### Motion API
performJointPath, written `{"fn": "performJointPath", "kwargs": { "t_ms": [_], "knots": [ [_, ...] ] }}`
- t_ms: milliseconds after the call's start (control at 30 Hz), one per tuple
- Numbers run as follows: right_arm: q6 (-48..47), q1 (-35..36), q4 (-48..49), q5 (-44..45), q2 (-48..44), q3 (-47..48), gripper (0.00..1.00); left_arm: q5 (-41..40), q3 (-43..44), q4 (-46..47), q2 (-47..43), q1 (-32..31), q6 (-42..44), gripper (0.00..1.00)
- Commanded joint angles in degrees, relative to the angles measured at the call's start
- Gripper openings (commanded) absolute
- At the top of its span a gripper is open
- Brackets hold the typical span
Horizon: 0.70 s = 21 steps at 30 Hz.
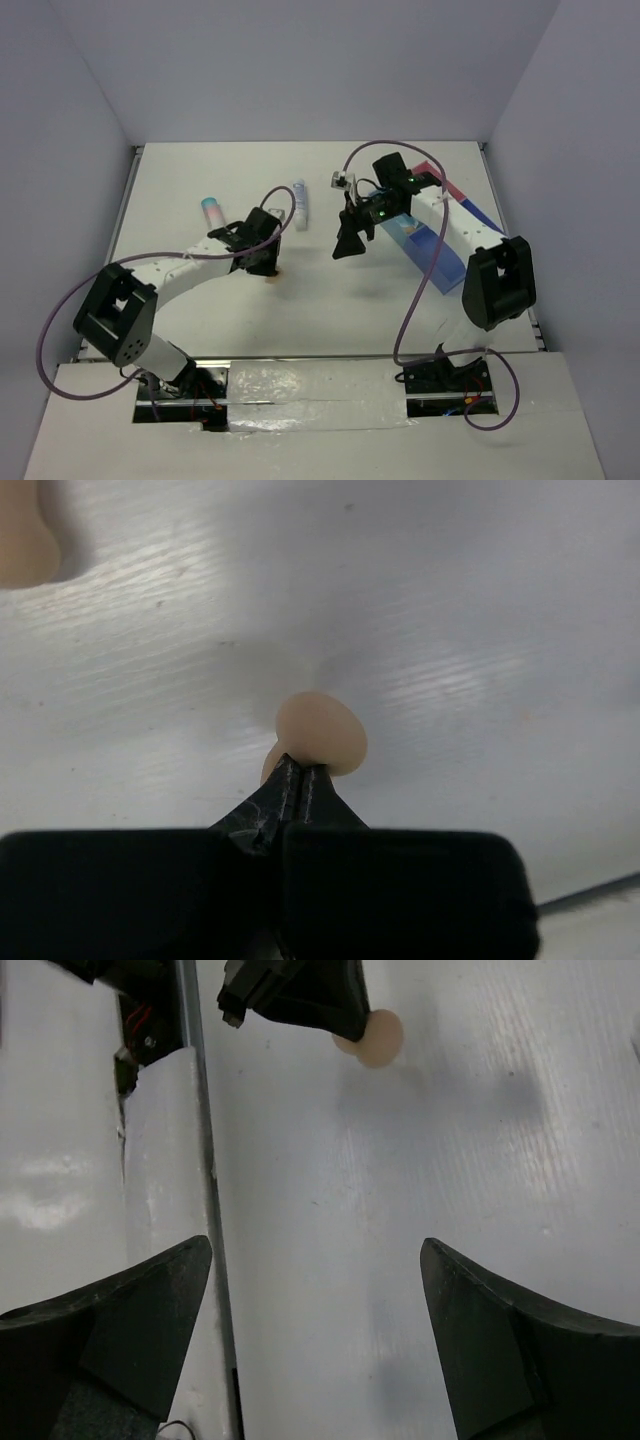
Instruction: Organize the makeup
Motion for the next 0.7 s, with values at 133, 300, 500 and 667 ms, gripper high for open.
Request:
{"fn": "performJointPath", "kwargs": {
  "t_ms": [133,300,500,667],
  "knots": [
    [-13.8,4.2,3.8,-3.8,-5.0,-3.0,1.00,18.5,2.4,10.6,-7.6,0.4,-2.5,0.00],
    [-15.4,6.9,5.0,-1.6,-4.6,-2.4,1.00,27.6,0.5,19.6,-7.8,0.7,-4.7,0.00],
    [-14.0,11.2,7.3,0.2,-4.1,-1.9,0.94,33.1,-1.3,26.8,-7.7,0.7,-7.7,0.00],
    [-12.5,12.6,8.5,3.0,-2.8,-1.5,0.83,33.5,-1.2,26.7,-8.0,0.7,-7.4,0.00]
  ]
}}
